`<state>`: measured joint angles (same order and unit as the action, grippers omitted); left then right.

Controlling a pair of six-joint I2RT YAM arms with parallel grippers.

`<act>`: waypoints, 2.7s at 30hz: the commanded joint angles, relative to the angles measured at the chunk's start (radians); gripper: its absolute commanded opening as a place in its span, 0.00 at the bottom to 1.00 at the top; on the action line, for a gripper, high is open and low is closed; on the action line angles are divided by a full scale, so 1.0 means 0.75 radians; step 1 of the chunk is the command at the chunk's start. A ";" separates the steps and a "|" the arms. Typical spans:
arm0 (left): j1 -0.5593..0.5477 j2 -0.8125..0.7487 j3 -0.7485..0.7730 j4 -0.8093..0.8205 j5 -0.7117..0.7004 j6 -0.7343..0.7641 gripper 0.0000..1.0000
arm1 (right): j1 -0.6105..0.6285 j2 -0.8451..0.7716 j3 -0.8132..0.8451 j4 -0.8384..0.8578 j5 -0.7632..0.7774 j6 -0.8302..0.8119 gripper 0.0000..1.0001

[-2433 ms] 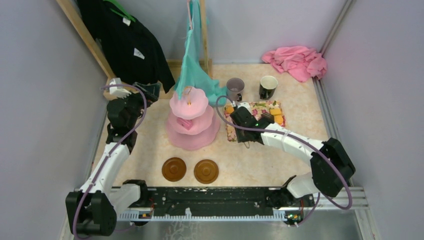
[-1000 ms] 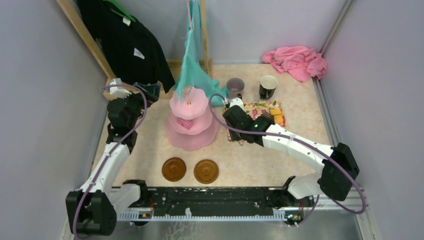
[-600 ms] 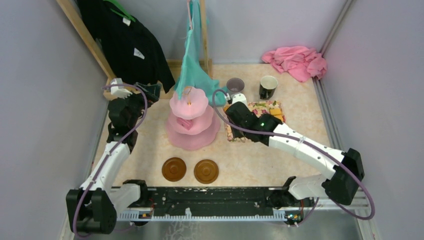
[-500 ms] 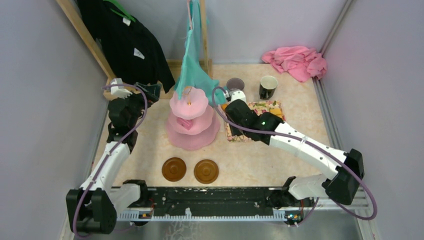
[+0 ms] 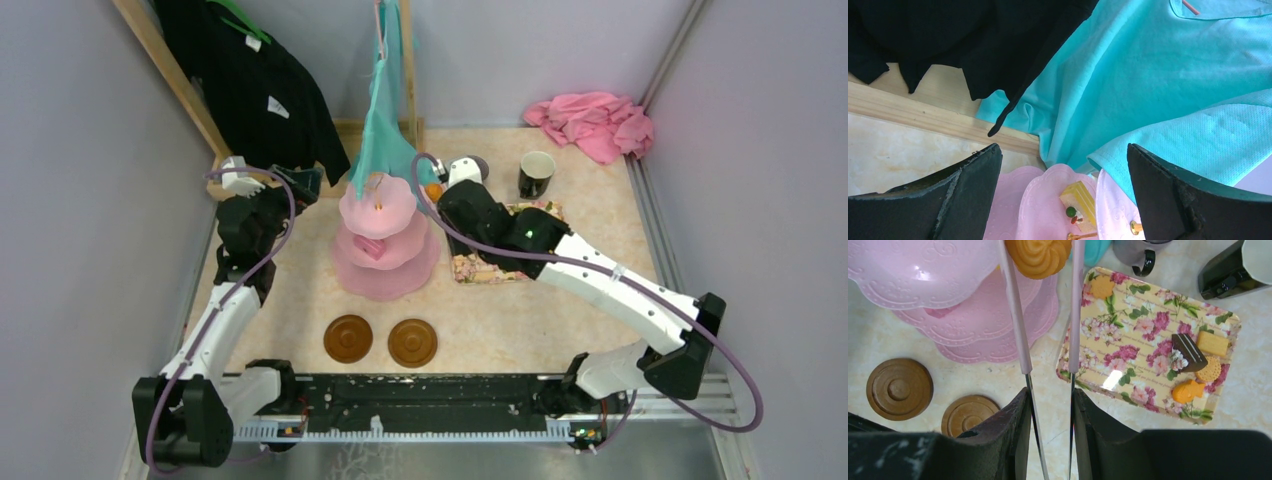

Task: Serve the afternoon tea
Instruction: Place the desert on the desert table.

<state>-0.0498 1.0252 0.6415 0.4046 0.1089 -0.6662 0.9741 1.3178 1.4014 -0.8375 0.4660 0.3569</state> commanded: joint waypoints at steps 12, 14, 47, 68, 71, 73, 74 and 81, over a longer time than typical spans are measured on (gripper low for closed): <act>0.007 -0.002 0.004 0.033 0.013 -0.006 0.99 | 0.050 0.233 0.324 -0.013 0.005 -0.075 0.15; 0.005 0.001 0.004 0.033 0.014 -0.008 0.99 | 0.052 0.271 0.365 -0.019 -0.001 -0.086 0.15; 0.024 0.006 0.003 0.047 0.036 -0.027 0.99 | 0.057 0.528 0.576 -0.102 -0.030 -0.114 0.25; 0.024 0.016 0.004 0.048 0.045 -0.030 0.99 | 0.057 0.515 0.580 -0.095 -0.031 -0.112 0.37; 0.024 0.016 0.004 0.048 0.044 -0.030 0.99 | 0.057 0.514 0.581 -0.092 -0.030 -0.112 0.38; 0.025 0.017 0.003 0.048 0.044 -0.030 0.99 | 0.057 0.513 0.581 -0.092 -0.030 -0.112 0.38; 0.024 0.016 0.004 0.049 0.044 -0.030 0.99 | 0.057 0.513 0.581 -0.092 -0.030 -0.112 0.38; 0.024 0.018 0.004 0.049 0.048 -0.030 0.99 | 0.061 0.495 0.579 -0.089 -0.026 -0.108 0.38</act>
<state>-0.0372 1.0355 0.6415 0.4049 0.1253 -0.6849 1.0019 1.7245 1.7824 -0.9375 0.4389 0.2802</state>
